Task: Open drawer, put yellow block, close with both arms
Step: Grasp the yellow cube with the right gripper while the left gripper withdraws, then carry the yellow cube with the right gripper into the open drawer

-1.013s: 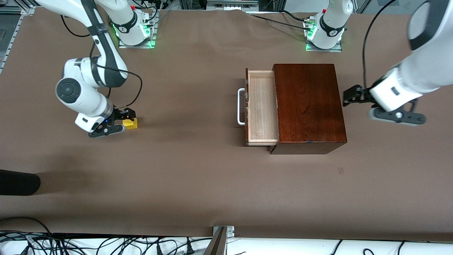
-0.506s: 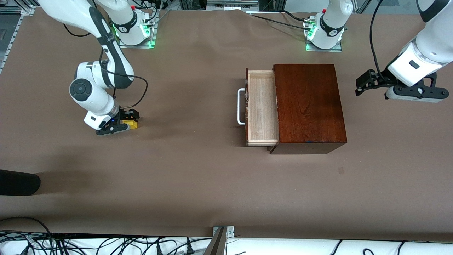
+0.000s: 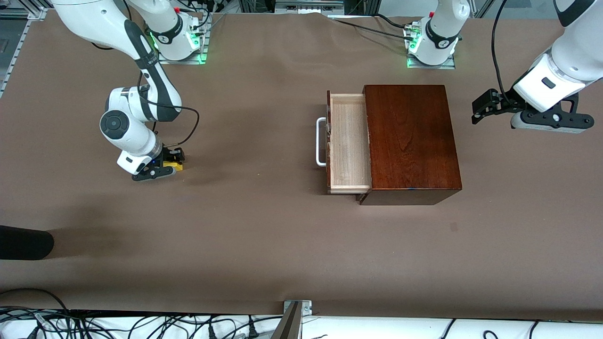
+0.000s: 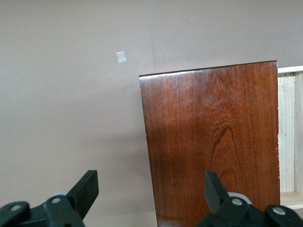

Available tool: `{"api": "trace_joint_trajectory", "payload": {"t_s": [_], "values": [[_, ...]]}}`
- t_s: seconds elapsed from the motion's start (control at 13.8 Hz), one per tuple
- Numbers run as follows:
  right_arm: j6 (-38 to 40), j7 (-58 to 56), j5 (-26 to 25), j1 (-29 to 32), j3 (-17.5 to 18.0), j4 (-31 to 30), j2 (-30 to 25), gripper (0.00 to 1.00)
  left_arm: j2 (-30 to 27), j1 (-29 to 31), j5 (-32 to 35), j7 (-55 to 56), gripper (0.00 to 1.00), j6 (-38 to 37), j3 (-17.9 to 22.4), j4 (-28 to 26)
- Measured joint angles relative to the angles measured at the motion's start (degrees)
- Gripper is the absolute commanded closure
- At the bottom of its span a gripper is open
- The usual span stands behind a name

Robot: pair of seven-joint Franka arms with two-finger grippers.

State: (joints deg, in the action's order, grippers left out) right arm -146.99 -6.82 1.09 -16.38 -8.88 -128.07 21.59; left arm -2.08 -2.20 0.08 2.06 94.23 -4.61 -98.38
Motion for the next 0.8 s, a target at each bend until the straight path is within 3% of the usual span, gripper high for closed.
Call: {"api": "trace_joint_trajectory", "payload": {"t_s": [0.14, 0.43, 0.8], "values": [[1.2, -0.3, 0.0, 0.0, 0.1, 2.0, -0.4, 1.00, 0.0, 0.0, 0.0, 0.0, 0.00, -0.4, 0.1, 0.4], [19.1, -0.4, 1.3, -0.1, 2.4, 16.2, -2.1, 1.00, 0.0, 0.1, 0.0, 0.0, 0.00, -0.8, 0.2, 0.6], [34.2, -0.9, 2.0, -1.8, 11.6, 33.6, -2.2, 1.00, 0.0, 0.1, 0.0, 0.0, 0.00, -0.8, 0.2, 0.8]]}}
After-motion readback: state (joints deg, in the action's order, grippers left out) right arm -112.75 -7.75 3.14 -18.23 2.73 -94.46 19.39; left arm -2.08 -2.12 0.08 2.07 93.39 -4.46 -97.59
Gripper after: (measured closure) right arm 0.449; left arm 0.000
